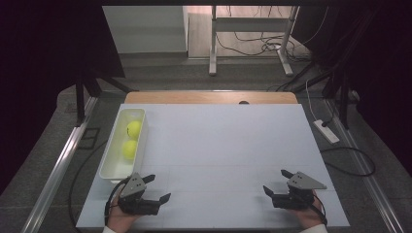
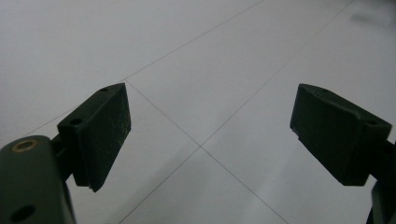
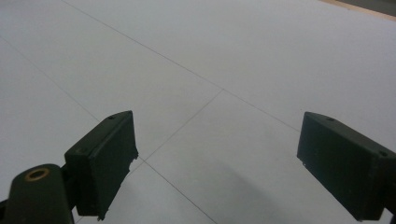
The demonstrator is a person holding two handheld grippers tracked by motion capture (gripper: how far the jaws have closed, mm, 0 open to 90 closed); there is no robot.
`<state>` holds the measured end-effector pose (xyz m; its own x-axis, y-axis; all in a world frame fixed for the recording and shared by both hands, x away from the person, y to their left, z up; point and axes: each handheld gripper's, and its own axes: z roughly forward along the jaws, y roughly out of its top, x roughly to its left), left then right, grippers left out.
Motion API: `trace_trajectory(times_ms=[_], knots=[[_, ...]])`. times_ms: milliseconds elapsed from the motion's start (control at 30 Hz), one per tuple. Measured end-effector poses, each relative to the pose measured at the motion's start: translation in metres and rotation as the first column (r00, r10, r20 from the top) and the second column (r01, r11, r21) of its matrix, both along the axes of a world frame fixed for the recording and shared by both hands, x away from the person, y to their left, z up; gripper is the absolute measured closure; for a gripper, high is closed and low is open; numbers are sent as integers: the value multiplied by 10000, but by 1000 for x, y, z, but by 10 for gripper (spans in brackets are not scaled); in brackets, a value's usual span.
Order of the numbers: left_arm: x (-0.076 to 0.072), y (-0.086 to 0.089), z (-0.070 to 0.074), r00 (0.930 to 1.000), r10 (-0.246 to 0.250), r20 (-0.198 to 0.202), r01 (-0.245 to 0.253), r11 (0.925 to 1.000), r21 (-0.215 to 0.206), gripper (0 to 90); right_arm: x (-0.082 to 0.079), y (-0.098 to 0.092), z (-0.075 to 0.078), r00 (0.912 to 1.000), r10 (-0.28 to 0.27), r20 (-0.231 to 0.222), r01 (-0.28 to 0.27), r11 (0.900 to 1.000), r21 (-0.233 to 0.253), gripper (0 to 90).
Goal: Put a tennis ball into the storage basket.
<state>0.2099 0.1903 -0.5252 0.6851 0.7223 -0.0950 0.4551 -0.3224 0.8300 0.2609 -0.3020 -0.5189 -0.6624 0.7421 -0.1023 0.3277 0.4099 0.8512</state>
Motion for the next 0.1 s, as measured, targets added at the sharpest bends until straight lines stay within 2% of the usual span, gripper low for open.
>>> trace_trajectory(times_ms=[100], knots=[[0,0,0,10000,-7,0,7,10000,-5,130,0,0,0,10000,-4,3,4,10000,-3,114]])
